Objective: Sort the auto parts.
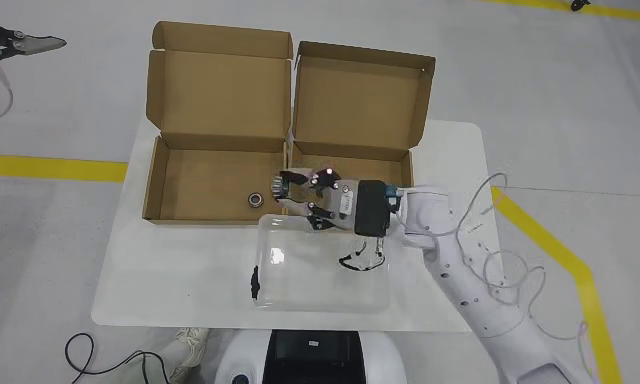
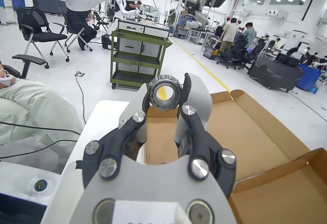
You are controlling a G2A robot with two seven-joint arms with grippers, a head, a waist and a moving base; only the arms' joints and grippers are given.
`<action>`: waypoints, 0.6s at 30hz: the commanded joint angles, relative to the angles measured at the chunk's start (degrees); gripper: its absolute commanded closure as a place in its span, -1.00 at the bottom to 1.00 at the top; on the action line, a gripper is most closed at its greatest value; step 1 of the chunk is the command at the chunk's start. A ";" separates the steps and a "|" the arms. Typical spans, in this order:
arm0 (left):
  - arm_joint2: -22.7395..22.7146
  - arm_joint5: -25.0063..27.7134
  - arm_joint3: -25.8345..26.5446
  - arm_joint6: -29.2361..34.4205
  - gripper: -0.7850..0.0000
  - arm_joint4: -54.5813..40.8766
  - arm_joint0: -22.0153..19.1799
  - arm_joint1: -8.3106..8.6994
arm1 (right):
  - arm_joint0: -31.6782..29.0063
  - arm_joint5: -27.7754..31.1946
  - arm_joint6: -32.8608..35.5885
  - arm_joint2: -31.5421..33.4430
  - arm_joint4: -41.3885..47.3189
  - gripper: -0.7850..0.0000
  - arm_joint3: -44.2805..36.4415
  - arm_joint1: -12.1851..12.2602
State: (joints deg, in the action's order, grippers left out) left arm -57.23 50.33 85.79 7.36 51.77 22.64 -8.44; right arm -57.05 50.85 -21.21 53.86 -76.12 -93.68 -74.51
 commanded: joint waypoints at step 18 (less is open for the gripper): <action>0.00 0.00 0.00 0.00 -1.00 0.00 0.00 0.00 | 5.14 -3.21 6.06 1.31 4.50 1.00 -5.09 -0.62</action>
State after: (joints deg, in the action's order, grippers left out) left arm -57.23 50.33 85.79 7.36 51.77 22.64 -8.44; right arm -51.98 47.70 -15.28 55.11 -71.73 -98.75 -75.12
